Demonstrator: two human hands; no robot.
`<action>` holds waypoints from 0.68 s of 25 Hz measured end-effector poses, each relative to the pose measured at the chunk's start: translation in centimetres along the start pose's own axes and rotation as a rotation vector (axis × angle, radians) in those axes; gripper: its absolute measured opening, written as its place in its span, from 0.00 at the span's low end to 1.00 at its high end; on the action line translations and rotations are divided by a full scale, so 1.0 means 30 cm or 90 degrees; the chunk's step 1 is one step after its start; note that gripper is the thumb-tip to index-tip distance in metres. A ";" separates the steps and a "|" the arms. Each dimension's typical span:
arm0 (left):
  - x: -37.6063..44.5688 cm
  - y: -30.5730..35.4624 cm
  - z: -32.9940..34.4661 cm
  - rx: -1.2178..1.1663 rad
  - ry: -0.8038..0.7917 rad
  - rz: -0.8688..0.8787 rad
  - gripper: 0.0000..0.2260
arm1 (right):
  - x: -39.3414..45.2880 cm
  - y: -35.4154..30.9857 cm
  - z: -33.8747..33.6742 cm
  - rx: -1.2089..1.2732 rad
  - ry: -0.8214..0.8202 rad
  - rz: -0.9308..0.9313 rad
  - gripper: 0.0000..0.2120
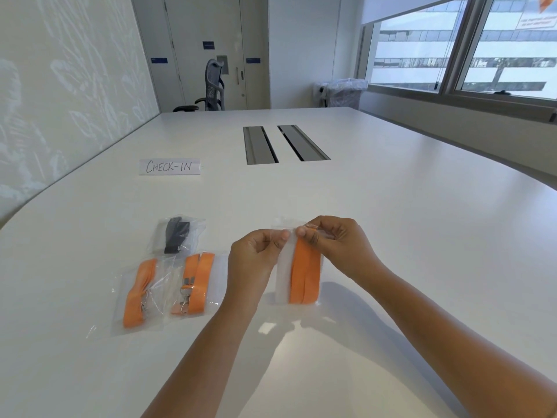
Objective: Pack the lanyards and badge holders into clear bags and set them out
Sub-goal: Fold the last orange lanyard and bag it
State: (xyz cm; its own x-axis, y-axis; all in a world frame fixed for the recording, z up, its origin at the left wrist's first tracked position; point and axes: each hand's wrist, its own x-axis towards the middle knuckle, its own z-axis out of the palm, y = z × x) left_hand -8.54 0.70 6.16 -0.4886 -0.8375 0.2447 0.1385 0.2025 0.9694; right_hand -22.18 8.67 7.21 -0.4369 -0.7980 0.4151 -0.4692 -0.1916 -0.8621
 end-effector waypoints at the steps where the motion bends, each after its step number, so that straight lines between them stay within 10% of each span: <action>1: 0.000 -0.004 0.003 -0.004 0.013 -0.009 0.06 | 0.000 0.001 0.000 -0.019 -0.016 0.001 0.07; 17: 0.003 -0.061 0.012 -0.021 0.049 -0.107 0.06 | -0.006 0.017 0.043 -0.025 -0.072 0.241 0.12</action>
State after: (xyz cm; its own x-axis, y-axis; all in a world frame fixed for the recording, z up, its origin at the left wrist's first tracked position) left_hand -9.15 0.44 4.40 -0.4394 -0.8950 0.0768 0.0891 0.0417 0.9951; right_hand -21.36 7.97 6.32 -0.4987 -0.8661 0.0343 -0.3213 0.1479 -0.9354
